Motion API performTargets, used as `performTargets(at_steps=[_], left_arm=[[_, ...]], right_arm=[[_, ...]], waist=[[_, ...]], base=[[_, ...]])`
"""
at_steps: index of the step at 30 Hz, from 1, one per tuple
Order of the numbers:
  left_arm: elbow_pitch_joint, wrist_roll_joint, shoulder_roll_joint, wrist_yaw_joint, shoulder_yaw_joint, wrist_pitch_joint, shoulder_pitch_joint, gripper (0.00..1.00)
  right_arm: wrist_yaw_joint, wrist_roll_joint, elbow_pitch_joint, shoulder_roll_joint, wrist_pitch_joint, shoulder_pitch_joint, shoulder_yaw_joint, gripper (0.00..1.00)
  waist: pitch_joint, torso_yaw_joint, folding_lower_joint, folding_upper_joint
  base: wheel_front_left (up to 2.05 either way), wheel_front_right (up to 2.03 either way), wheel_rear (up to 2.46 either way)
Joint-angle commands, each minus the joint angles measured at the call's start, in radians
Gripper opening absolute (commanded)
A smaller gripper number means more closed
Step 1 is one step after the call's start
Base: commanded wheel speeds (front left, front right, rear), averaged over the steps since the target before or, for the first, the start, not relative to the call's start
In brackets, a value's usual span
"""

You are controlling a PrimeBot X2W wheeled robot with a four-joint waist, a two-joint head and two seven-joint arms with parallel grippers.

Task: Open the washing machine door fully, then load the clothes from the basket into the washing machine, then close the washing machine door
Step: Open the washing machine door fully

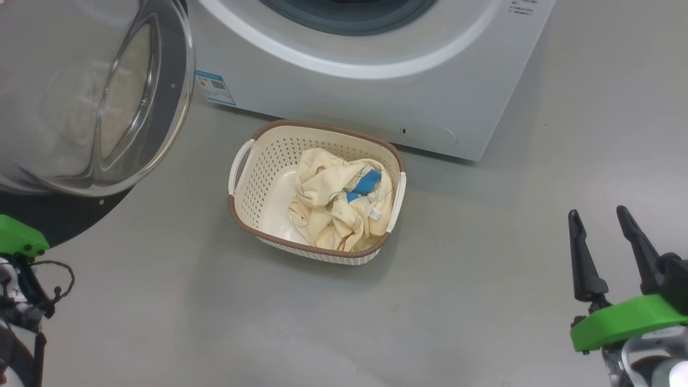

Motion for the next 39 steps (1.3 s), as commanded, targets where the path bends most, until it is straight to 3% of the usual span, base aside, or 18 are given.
performTargets(at_steps=[1,8,19,27,39], left_arm=[[-0.013,0.011,0.071,-0.006,0.051,-0.011,-0.048,0.00],[0.083,0.038,0.109,-0.066,0.039,-0.011,-0.099,0.00],[0.175,0.054,0.138,-0.083,0.069,-0.011,-0.137,0.00],[0.120,0.076,0.098,-0.105,0.123,-0.011,-0.095,0.00],[-0.150,0.169,-0.017,-0.123,0.266,-0.011,0.094,0.00]], right_arm=[[0.003,-0.008,-0.042,-0.012,0.005,-0.042,0.021,1.00],[0.003,-0.007,-0.050,-0.012,0.004,-0.042,0.016,1.00],[0.003,-0.007,-0.043,-0.012,0.003,-0.046,0.022,1.00],[0.003,-0.002,-0.035,-0.012,-0.001,-0.049,0.020,1.00],[0.003,0.017,0.001,-0.012,-0.024,-0.056,0.004,1.00]], waist=[[0.002,-0.004,0.0000,0.0000],[0.015,-0.012,0.0000,0.0000],[0.016,-0.025,0.0000,0.0000],[0.008,-0.025,0.0000,0.0000],[-0.033,-0.038,0.0000,0.0000]], base=[[0.00,0.00,0.00],[0.00,0.00,0.00],[0.00,0.00,0.00],[0.00,0.00,0.00],[0.00,0.00,0.00]])
